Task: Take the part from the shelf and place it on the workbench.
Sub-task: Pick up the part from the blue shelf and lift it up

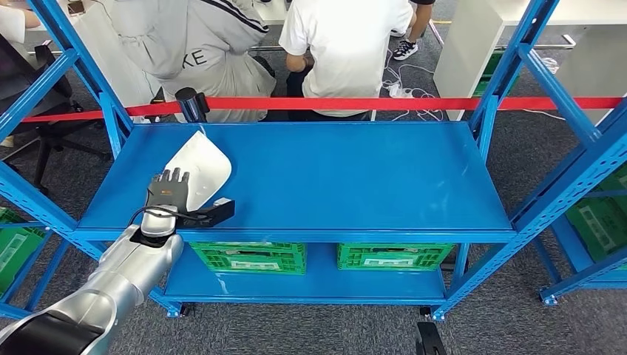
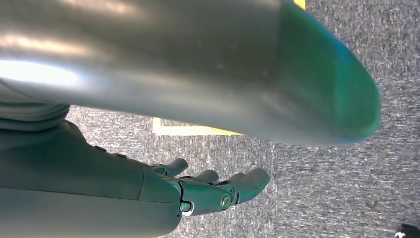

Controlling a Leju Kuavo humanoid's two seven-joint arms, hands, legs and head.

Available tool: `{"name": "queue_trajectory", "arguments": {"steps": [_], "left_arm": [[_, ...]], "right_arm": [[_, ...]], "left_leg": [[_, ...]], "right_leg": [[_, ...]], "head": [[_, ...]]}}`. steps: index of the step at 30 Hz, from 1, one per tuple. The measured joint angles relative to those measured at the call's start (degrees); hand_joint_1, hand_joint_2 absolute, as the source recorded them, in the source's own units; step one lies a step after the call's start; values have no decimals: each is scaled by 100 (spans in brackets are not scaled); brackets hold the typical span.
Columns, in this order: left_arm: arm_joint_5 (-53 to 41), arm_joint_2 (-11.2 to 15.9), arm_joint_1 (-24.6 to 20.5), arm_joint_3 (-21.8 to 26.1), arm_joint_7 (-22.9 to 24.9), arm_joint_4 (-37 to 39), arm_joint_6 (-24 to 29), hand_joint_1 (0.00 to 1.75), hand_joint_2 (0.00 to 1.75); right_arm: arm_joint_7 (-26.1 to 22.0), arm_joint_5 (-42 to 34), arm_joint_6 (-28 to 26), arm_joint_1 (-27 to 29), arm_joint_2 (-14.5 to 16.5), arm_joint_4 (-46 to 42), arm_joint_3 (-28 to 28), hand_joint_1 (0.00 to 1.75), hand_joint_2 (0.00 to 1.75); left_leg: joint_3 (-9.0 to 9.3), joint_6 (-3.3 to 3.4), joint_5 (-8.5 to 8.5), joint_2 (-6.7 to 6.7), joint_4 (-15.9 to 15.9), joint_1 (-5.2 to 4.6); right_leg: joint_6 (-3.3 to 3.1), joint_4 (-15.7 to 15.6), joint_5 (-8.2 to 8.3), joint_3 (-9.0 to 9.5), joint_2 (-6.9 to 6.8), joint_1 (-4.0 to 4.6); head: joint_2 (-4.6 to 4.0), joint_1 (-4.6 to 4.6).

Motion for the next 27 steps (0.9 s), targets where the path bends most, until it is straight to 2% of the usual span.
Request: {"name": "queue_trajectory", "arguments": {"steps": [8, 16, 27], "left_arm": [[-7, 37, -16, -189, 52, 0, -8, 0, 175], [-13, 88, -73, -475, 273, 2, -241, 0, 175], [-5, 126, -80, -511, 274, 7, -181, 0, 175]], "right_arm": [[-5, 6, -1, -11, 8, 0, 0, 0, 0], [-49, 10, -5, -40, 11, 0, 0, 0, 0], [-150, 7, -34, -49, 11, 0, -2, 0, 0]], "left_leg": [[6, 0, -1, 0, -2, 0], [0, 0, -15, 0, -5, 0], [32, 1, -29, -3, -8, 0]], "right_leg": [[-1, 0, -4, 7, 0, 0], [-2, -1, -16, 28, -2, 0], [-3, -1, -39, 58, -3, 0]], "head": [[0, 0], [0, 2], [0, 0]]}}
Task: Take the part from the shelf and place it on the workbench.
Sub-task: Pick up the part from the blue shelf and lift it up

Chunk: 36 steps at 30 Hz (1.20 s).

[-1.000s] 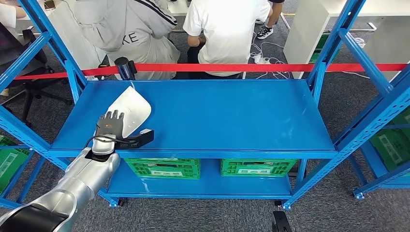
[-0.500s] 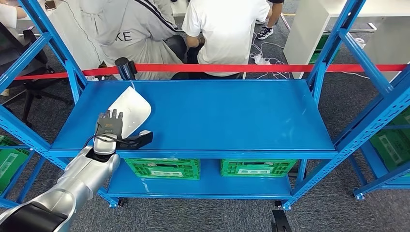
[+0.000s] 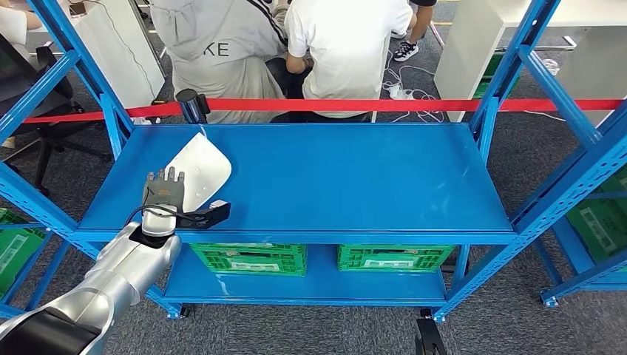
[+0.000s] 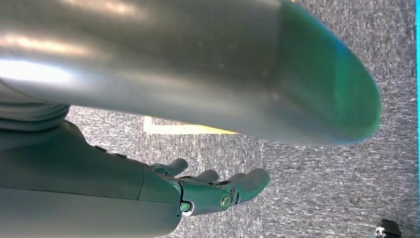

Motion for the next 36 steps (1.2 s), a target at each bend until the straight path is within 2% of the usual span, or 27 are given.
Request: {"name": "queue_trajectory", "arguments": {"steps": [4, 16, 27, 36], "left_arm": [[-9, 0, -4, -61, 35, 2, -61, 173, 175], [-14, 33, 73, -80, 5, 55, -169, 175, 175], [-28, 71, 96, -81, 26, 57, 99, 175, 175], [-29, 70, 188, -81, 35, 74, 635, 175, 175]], "right_arm": [[-30, -1, -13, -24, 0, 0, -11, 0, 0], [-33, 19, -48, -59, 0, 0, -14, 0, 0], [-147, 8, -92, -156, -5, 0, -14, 0, 0], [-307, -10, -92, -186, -24, -1, -17, 0, 0]], "left_leg": [[1, 0, -4, 1, 0, 0], [-1, 0, -12, 1, 0, 0], [3, -1, -16, -1, 0, -1], [3, 0, -17, -8, 0, -1]], "right_leg": [[-1, 0, -2, 1, 0, 0], [-1, 0, -9, -3, 2, 0], [-1, 0, -13, -4, 2, 0], [-1, -1, -14, -8, 1, 0]], "head": [[0, 1], [0, 1], [-1, 0], [0, 0]]}}
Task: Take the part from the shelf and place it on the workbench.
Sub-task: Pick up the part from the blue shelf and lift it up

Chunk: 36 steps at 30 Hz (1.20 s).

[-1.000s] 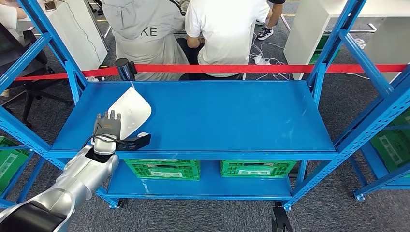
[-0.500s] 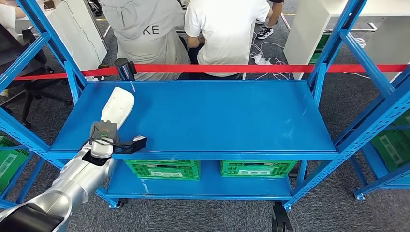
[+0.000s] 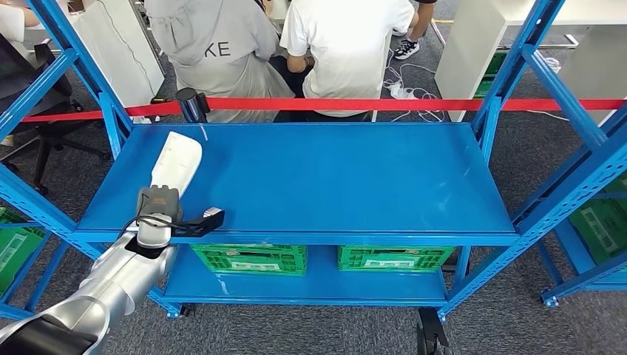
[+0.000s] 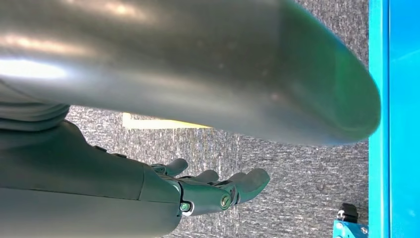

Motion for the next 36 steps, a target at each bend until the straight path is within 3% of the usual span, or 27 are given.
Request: {"name": "queue_trajectory", "arguments": {"steps": [11, 14, 20, 26, 29, 31, 36], "left_arm": [[0, 0, 21, 0, 7, 7, 126, 175, 175], [0, 0, 46, -9, 59, 9, 388, 175, 175], [11, 15, 134, -487, 596, 18, 1585, 175, 175], [171, 28, 64, -578, 570, -36, 3168, 175, 175], [293, 7, 25, -454, 265, -274, 3477, 175, 175], [527, -51, 56, -214, -203, -597, 3517, 175, 175], [1769, -425, 249, 969, -2326, -1506, 3554, 175, 175]], "right_arm": [[-15, -1, 0, 0, 0, 0, -2, 0, 0], [-8, -5, 0, 2, 0, 1, -3, 0, 0], [20, -3, 0, 40, 0, 1, -4, 0, 0], [49, -6, -7, 132, -12, 1, -7, 0, 0], [92, -29, -10, 190, -25, 1, -15, 0, 0], [138, -56, -11, 232, -26, 1, -31, 0, 0], [222, -61, -10, 355, -30, 1, -57, 0, 0]], "left_leg": [[-2, 0, -1, 0, 0, 0], [-4, 0, 0, 1, 0, 0], [1, -3, 4, 1, 2, 0], [-6, -5, 4, 7, 3, 0], [-13, -4, 3, 7, 3, 0], [-16, -3, 2, 5, 3, 0], [-22, 0, -2, 7, 4, -2]], "right_leg": [[0, -1, 0, -2, 0, 0], [0, -1, 0, -5, 0, 0], [1, -1, 3, -28, 2, 2], [2, -1, 4, -47, 13, 2], [2, -3, 4, -54, 12, 2], [2, -3, 4, -56, 12, 2], [2, -5, 4, -59, 14, 1]], "head": [[0, 1], [0, 0], [0, 1], [0, 1], [0, 1], [0, 0], [0, 2]]}}
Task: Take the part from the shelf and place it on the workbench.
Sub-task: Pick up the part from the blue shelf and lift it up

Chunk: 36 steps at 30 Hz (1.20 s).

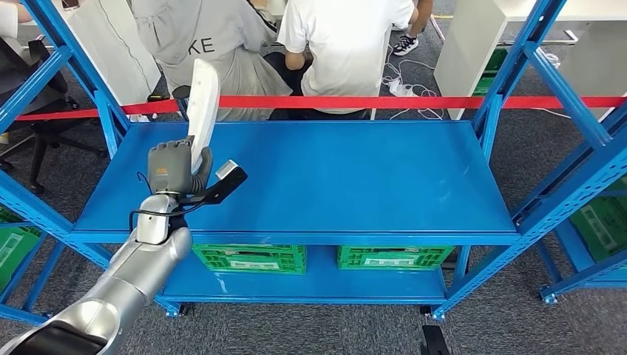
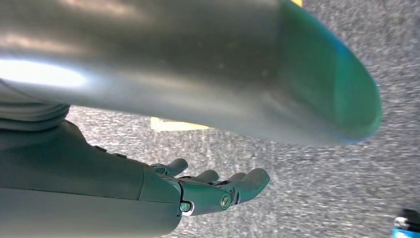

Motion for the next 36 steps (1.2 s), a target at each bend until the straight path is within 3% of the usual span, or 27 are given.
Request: {"name": "queue_trajectory", "arguments": {"steps": [4, 9, 23, 29, 32, 34, 36], "left_arm": [[1157, -389, 154, 950, -1579, -451, -70, 175, 175], [2554, -646, 574, 1353, -2378, -1147, -945, 175, 175], [3858, -764, 1517, 1230, -2647, -2845, -2260, 175, 175], [3998, -765, 1764, 1147, -2625, -3344, -2394, 175, 175], [4044, -767, 1853, 1135, -2613, -3538, -2459, 175, 175], [4051, -771, 1930, 1127, -2591, -3677, -2461, 175, 175], [4054, -773, 2038, 1124, -2559, -3786, -2445, 175, 175]], "right_arm": [[26, 63, 8, 81, -12, 0, -18, 0, 0], [55, 109, 49, 104, -33, 0, -33, 0, 0], [32, 85, 52, 108, -80, 0, -84, 0, 0], [35, 106, 38, 126, -111, 0, -90, 0, 0], [52, 163, 13, 152, -124, 0, -90, 0, 0], [73, 231, -2, 172, -151, 0, -89, 0, 0], [93, 302, -7, 186, -174, 0, -86, 0, 0]], "left_leg": [[1, 2, -7, 9, 0, -1], [-2, 4, -8, 9, 0, -1], [-10, 23, -21, 15, 16, -22], [-30, 73, -49, 15, 61, -41], [-28, 130, -11, 22, 38, -32], [-9, 178, 60, 41, -30, 8], [-16, 202, 90, 68, -57, 29]], "right_leg": [[0, -3, 0, -1, 9, -3], [1, -4, -1, -1, 6, 1], [13, -10, 1, -4, 6, -12], [69, -12, -1, -1, 5, -31], [122, -22, 11, 6, 7, -41], [166, 126, -124, -51, 0, -35], [205, 711, -497, -294, -10, -37]], "head": [[0, 0], [0, -1], [0, -2], [0, -2], [0, -3], [0, 9], [0, 26]]}}
